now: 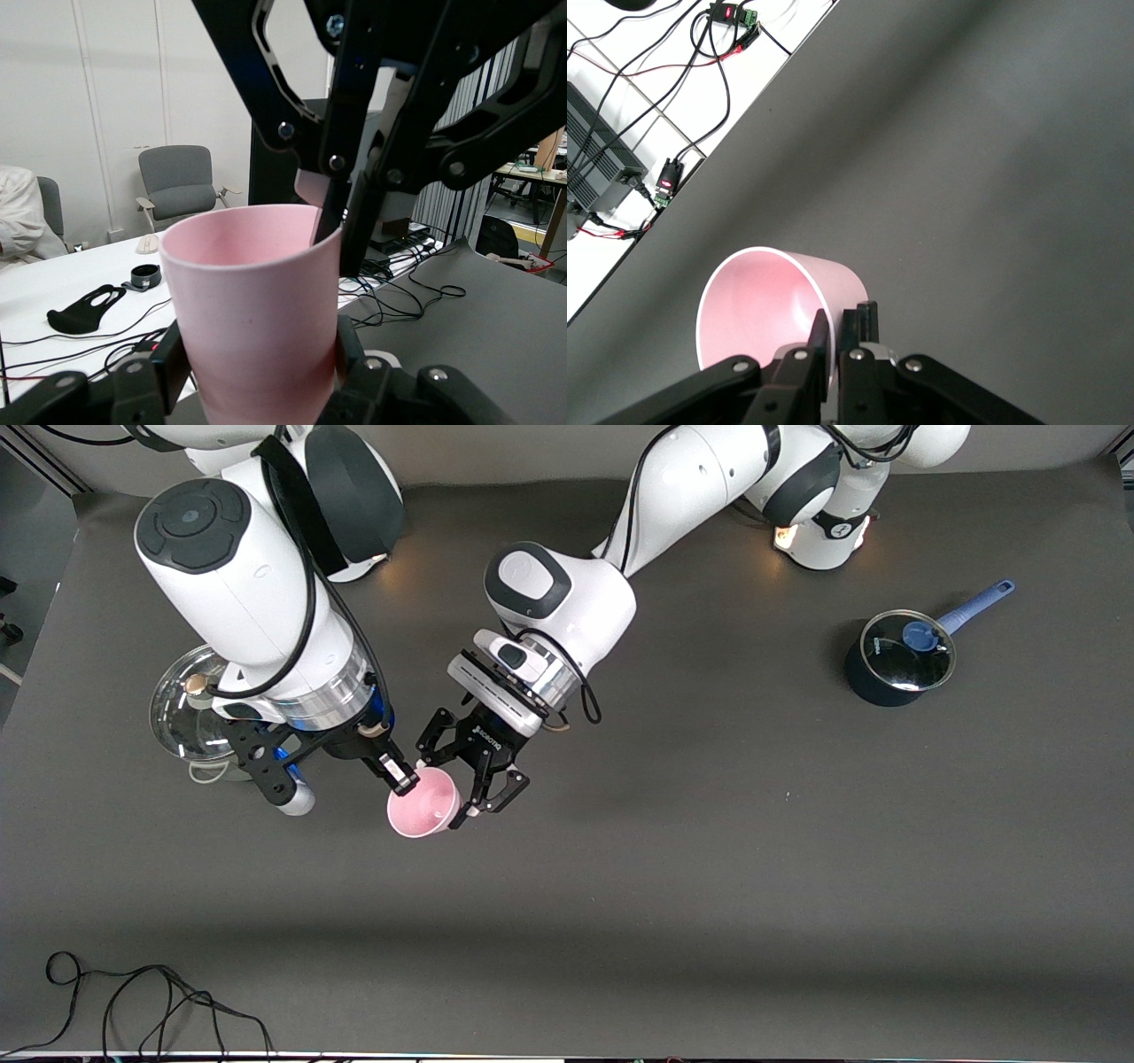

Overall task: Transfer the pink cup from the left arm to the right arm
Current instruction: 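Close the right gripper on the cup rim beside the left gripper, then open the left gripper and lift it away while the right gripper holds the cup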

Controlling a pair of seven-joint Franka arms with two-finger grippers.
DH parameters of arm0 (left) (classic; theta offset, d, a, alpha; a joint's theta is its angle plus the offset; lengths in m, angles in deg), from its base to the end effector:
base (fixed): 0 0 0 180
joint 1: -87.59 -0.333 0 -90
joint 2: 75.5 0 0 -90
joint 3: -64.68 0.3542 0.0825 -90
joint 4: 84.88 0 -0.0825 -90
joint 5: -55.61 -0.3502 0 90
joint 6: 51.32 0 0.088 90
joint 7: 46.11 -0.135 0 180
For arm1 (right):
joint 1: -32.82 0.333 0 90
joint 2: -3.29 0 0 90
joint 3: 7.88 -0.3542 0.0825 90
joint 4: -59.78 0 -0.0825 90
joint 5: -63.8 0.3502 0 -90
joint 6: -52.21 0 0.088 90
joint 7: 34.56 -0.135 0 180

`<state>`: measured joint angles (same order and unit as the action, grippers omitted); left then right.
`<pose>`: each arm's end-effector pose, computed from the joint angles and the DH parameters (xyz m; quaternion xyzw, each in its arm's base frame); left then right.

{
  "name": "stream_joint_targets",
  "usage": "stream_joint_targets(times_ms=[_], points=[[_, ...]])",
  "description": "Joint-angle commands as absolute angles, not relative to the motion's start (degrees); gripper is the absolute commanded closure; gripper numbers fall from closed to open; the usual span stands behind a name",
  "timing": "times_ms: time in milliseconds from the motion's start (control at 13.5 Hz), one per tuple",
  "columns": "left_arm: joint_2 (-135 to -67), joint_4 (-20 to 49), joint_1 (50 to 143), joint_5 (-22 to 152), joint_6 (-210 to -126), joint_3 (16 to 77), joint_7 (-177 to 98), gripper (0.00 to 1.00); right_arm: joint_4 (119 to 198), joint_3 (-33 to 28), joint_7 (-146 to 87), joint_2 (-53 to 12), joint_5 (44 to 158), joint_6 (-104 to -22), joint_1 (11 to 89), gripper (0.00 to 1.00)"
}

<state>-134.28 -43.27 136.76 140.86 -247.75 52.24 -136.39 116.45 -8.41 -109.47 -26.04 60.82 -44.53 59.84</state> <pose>0.5747 -0.5865 0.4390 0.7289 -0.2518 0.5911 0.2365 0.6251 0.3166 0.5920 -0.9115 0.3999 -0.0771 0.0580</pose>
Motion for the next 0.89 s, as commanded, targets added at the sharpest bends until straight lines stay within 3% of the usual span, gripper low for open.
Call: stream_joint_targets(times_ms=[0, 295, 369, 665, 812], points=[[-134.04, -43.75, 136.9, 140.69, -248.45, 52.64, -134.62, 1.0, 114.71, -8.06, -108.48, -26.95, 59.58, -43.77, 60.33, 1.0], [-134.04, -43.75, 137.34, 140.6, -248.45, 53.08, -134.62, 1.0, 114.71, -8.06, -108.48, -26.95, 59.58, -43.77, 60.33, 1.0], [-134.04, -43.75, 137.51, 140.52, -248.8, 53.17, -134.62, 0.01, 114.71, -8.06, -108.48, -26.86, 59.49, -43.77, 60.33, 1.0], [-133.95, -43.48, 137.34, 137.27, -249.07, 53.26, -134.97, 0.0, 114.62, -7.79, -106.38, -26.95, 58.35, -43.86, 59.98, 1.0], [-131.77, -39.99, 136.81, 135.69, -248.72, 53.26, -135.14, 0.0, 114.53, -6.22, -102.7, -26.86, 58.26, -43.86, 58.58, 1.0]])
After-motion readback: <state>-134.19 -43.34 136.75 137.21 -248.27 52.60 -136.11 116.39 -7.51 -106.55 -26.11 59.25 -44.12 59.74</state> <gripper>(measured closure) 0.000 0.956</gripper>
